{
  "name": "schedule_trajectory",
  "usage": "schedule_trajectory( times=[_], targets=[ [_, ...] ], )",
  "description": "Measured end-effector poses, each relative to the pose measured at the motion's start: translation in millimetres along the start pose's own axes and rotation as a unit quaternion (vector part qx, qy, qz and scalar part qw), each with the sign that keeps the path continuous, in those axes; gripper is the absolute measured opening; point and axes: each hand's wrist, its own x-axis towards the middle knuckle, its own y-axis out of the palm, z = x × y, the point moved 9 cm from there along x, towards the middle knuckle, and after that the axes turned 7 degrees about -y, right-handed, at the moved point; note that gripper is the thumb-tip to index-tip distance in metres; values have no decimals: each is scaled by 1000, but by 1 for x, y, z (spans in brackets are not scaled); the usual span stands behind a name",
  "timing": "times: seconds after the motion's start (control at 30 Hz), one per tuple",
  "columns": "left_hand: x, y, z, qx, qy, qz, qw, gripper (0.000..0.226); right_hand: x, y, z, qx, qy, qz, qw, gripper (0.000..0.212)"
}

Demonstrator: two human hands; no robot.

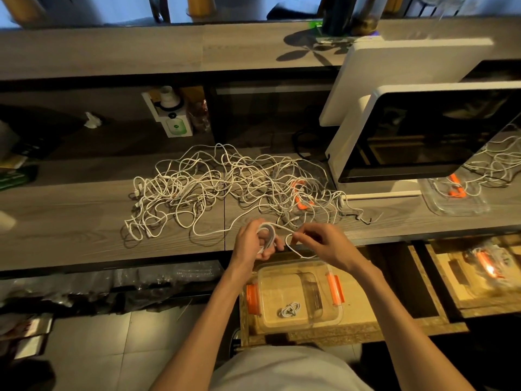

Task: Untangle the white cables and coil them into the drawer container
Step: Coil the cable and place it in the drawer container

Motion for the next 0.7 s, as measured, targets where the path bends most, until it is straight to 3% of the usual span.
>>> schedule_trajectory(
  times=[0.1, 0.33, 0.57, 0.7],
  targets=[
    [4, -21, 3, -85, -6, -73, 994, 16, -12, 13, -9, 53, 21, -13, 998, 22],
    [16, -37, 37, -330, -80, -137, 931, 38, -26, 36, -11, 116, 30, -34, 992, 22],
    [17, -45, 51, -373, -129, -165, 904, 37, -29, 38, -19, 50, 23, -22, 998, 21],
    [23, -44, 59, -372, -165, -124, 905, 39, -32, 32, -23, 24, 30, -17, 999, 23]
  ],
)
